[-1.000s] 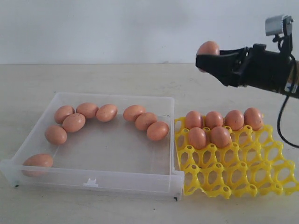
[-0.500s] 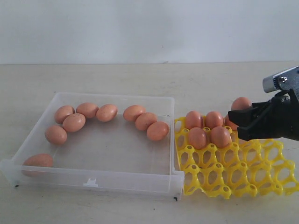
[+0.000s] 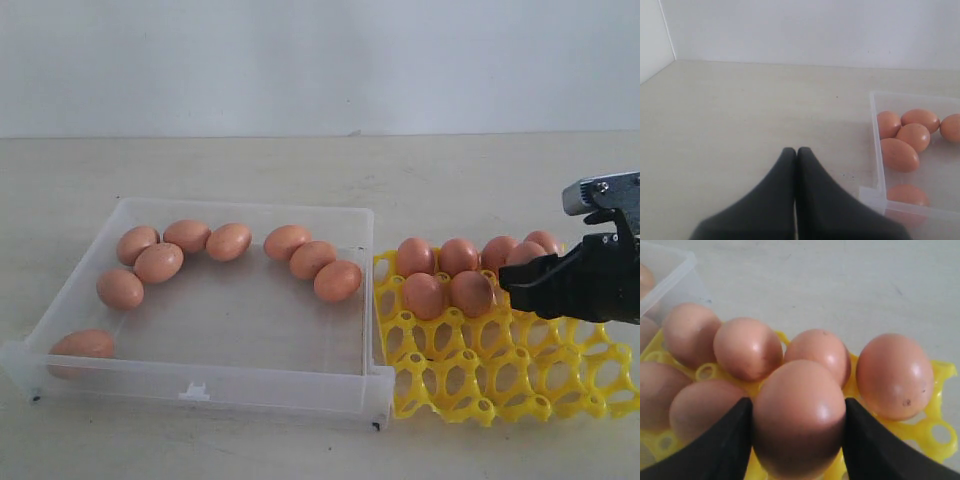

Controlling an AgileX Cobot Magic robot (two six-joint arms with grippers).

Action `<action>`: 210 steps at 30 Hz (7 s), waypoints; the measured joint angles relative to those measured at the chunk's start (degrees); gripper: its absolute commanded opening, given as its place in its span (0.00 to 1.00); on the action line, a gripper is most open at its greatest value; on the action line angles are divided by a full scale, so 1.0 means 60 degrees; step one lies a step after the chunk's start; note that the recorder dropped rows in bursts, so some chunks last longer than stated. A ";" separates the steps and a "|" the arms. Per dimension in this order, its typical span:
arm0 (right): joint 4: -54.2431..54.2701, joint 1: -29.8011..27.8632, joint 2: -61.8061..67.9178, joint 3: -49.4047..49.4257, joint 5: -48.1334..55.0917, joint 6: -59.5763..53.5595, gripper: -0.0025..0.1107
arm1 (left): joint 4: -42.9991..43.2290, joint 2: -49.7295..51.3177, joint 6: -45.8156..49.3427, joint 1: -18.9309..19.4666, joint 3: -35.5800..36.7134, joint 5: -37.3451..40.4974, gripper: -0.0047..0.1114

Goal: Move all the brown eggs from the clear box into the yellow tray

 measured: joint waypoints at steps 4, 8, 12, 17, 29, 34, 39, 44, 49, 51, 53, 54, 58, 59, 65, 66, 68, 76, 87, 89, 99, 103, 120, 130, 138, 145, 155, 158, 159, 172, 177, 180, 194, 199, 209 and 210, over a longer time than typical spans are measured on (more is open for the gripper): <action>-0.0081 0.0000 0.0401 0.0000 -0.0103 0.0038 0.02 | 0.0000 0.0000 0.0000 0.0000 0.0000 0.0000 0.00; -0.0095 0.0000 0.0444 0.0000 -0.0162 0.0038 0.02 | 0.0000 0.0000 0.0000 0.0000 0.0000 0.0000 0.00; -0.0095 0.0000 0.0460 0.0000 -0.0162 0.0038 0.02 | 0.0000 0.0000 0.0000 0.0000 0.0000 0.0000 0.00; -0.0095 0.0000 0.0460 0.0000 -0.0203 0.0181 0.13 | 0.0000 0.0000 0.0000 0.0000 0.0000 0.0000 0.00; 0.0032 0.0000 0.0460 0.0000 -0.0444 0.0480 0.52 | 0.0000 0.0000 0.0000 0.0000 0.0000 0.0000 0.00; 0.0032 0.0000 0.0460 0.0000 -0.0444 0.0494 0.52 | 0.0000 0.0000 0.0000 0.0000 0.0000 0.0000 0.00; 0.0032 0.0000 0.0331 0.0000 -0.0444 0.0665 0.52 | 0.0000 0.0000 0.0000 0.0000 0.0000 0.0000 0.00; 0.0032 0.0000 -0.0760 -0.0022 -0.0444 0.0722 0.52 | 0.0000 0.0000 0.0000 0.0000 0.0000 0.0000 0.00; 0.0121 0.0304 -0.2386 -0.0996 -0.2035 0.1131 0.40 | 0.0000 0.0000 0.0000 0.0000 0.0000 0.0000 0.00; 0.0163 0.1246 -0.2541 -0.2132 -0.2671 0.1168 0.19 | 0.0000 0.0000 0.0000 0.0000 0.0000 0.0000 0.00; 0.0099 0.2796 -0.2389 -0.3588 -0.1763 0.0775 0.02 | 0.0000 0.0000 0.0000 0.0000 0.0000 0.0000 0.00; 0.0055 0.3366 -0.2245 -0.4121 -0.1110 0.0494 0.02 | 0.0000 0.0000 0.0000 0.0000 0.0000 0.0000 0.00; -0.0528 0.6245 -0.0185 -0.6920 0.4360 -0.1649 0.02 | 0.0000 0.0000 0.0000 0.0000 0.0000 0.0000 0.00; -0.0596 0.6673 0.0431 -0.7415 0.5790 -0.2145 0.02 | 0.0000 0.0000 0.0000 0.0000 0.0000 0.0000 0.00; 0.1374 0.7659 0.2933 -0.9688 1.2912 -0.5564 0.02 | 0.0000 0.0000 0.0000 0.0000 0.0000 0.0000 0.00; 0.1883 0.7683 0.2970 -0.9816 1.3108 -0.6273 0.02 | 0.0000 0.0000 0.0000 0.0000 0.0000 0.0000 0.00; 0.2796 0.7715 0.2978 -0.9972 1.3181 -0.7787 0.02 | 0.0000 0.0000 0.0000 0.0000 0.0000 0.0000 0.00; 0.5461 0.7753 0.3285 -1.0067 1.3231 -1.2851 0.55 | 0.0000 0.0000 0.0000 0.0000 0.0000 0.0000 0.00; 0.3678 0.7753 0.4433 -1.0067 1.1960 -1.0429 0.55 | 0.0000 0.0000 0.0000 0.0000 0.0000 0.0000 0.00; 0.3510 0.7753 0.4522 -1.0067 1.1963 -1.0270 0.55 | 0.0000 0.0000 0.0000 0.0000 0.0000 0.0000 0.00; 0.3220 0.7594 0.4944 -1.0076 1.1359 -0.9901 0.36 | 0.0000 0.0000 0.0000 0.0000 0.0000 0.0000 0.00; 0.3305 0.7579 0.4960 -1.0076 1.1100 -0.9758 0.02 | 0.0000 0.0000 0.0000 0.0000 0.0000 0.0000 0.00; 1.1844 0.7574 0.2860 -0.8640 0.7758 -1.2093 0.02 | 0.0000 0.0000 0.0000 0.0000 0.0000 0.0000 0.00; 1.5268 0.7517 0.0815 -0.5066 0.3293 -1.3537 0.02 | 0.0000 0.0000 0.0000 0.0000 0.0000 0.0000 0.00; 1.5225 0.7517 0.0817 -0.4559 -0.1117 -1.1213 0.02 | 0.0000 0.0000 0.0000 0.0000 0.0000 0.0000 0.00; 1.2267 0.6968 0.1653 -0.4597 -0.3576 -0.4731 0.02 | 0.0000 0.0000 0.0000 0.0000 0.0000 0.0000 0.00; 0.5020 0.4295 0.2001 -0.3618 -0.5830 0.1285 0.02 | 0.0000 0.0000 0.0000 0.0000 0.0000 0.0000 0.00; 0.4972 0.3124 0.0865 -0.1627 -0.5876 0.1410 0.02 | 0.0000 0.0000 0.0000 0.0000 0.0000 0.0000 0.00; 0.4742 0.2460 0.0271 -0.0638 -0.5876 0.1357 0.02 | 0.0000 0.0000 0.0000 0.0000 0.0000 0.0000 0.00; 0.0265 0.0032 -0.2325 0.1466 -0.1332 0.0874 0.02 | 0.0000 0.0000 0.0000 0.0000 0.0000 0.0000 0.00; 0.2929 0.0026 -0.2362 0.2616 -0.3303 -0.1062 0.02 | 0.0000 0.0000 0.0000 0.0000 0.0000 0.0000 0.00; 0.3894 0.0026 -0.2362 0.3295 -0.3493 -0.1793 0.02 | 0.0000 0.0000 0.0000 0.0000 0.0000 0.0000 0.00; 0.4947 0.0026 -0.1658 0.2188 -0.1591 -0.2536 0.02 | 0.0000 0.0000 0.0000 0.0000 0.0000 0.0000 0.00; 0.4123 0.0026 -0.0831 0.1576 -0.1388 -0.2040 0.02 | 0.0000 0.0000 0.0000 0.0000 0.0000 0.0000 0.00; 0.3926 0.0026 -0.0687 0.1529 -0.0777 -0.1849 0.02 | 0.0000 0.0000 0.0000 0.0000 0.0000 0.0000 0.00; 0.4057 0.0026 -0.0687 0.1529 -0.0777 -0.1849 0.02 | 0.0000 0.0000 0.0000 0.0000 0.0000 0.0000 0.00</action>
